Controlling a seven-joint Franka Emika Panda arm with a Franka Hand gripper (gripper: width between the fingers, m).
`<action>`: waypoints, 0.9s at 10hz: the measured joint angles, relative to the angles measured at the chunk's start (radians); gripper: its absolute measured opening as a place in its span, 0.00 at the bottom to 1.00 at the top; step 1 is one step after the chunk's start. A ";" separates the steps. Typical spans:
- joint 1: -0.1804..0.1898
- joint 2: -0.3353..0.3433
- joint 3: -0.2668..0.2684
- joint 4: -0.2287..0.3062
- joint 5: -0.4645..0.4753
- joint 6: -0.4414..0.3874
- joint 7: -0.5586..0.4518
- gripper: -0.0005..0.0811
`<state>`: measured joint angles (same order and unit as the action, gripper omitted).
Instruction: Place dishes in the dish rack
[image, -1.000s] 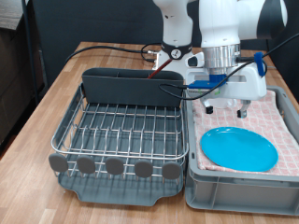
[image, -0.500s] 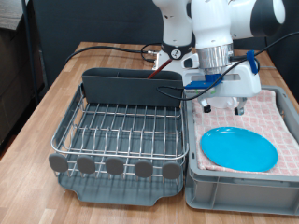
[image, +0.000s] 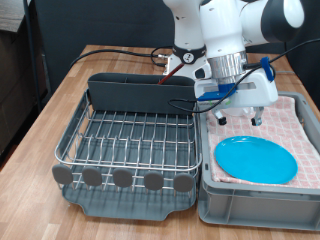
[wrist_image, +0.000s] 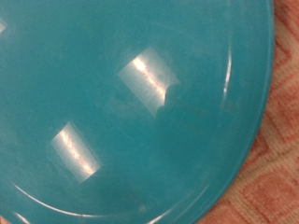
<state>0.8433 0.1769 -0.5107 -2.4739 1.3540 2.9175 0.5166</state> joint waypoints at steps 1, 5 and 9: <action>0.000 0.012 0.000 0.011 0.017 -0.008 -0.015 0.99; 0.000 0.054 0.001 0.044 0.056 -0.016 -0.037 0.99; 0.000 0.078 0.002 0.063 0.076 -0.029 -0.047 0.99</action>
<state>0.8433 0.2545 -0.5090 -2.4114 1.4303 2.8888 0.4698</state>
